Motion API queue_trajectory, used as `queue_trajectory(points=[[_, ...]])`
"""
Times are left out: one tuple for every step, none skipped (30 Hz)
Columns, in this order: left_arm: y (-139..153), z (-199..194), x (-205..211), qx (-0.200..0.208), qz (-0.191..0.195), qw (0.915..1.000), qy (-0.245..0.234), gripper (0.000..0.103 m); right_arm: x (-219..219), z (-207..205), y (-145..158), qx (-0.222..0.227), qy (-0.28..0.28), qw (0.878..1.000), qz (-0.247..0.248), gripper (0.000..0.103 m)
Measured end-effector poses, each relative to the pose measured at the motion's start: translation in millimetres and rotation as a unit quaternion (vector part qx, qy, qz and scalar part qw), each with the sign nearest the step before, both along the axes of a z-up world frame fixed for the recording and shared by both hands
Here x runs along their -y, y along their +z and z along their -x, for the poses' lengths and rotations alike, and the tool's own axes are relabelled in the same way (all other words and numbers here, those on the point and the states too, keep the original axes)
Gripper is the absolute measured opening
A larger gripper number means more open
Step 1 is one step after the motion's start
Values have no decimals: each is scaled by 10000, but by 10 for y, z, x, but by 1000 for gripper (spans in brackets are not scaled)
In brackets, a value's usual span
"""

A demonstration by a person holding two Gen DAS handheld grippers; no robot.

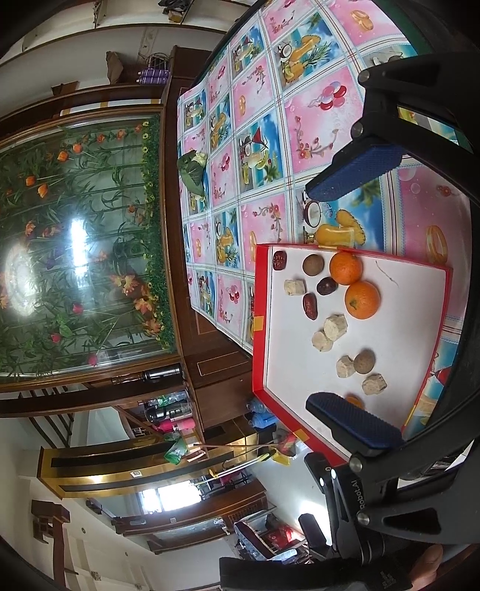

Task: Organize fruits

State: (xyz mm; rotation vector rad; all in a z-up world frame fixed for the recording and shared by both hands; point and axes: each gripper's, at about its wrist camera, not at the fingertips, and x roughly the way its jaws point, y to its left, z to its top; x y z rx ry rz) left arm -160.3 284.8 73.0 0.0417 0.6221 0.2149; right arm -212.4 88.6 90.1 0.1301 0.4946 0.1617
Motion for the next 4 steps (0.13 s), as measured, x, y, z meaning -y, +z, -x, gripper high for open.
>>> queue_trajectory(points=[[3, -2, 12, 13, -20, 10000, 15, 103, 9, -3, 3, 7, 5, 10000, -1, 103], [7, -4, 30, 38, -39, 10000, 27, 103, -2, 1, -1, 14, -3, 10000, -4, 103], [8, -8, 44, 55, -37, 10000, 32, 103, 5, -6, 2, 27, -5, 10000, -4, 103], [3, -18, 64, 62, -23, 10000, 16, 103, -4, -19, 5, 37, -4, 10000, -5, 103]])
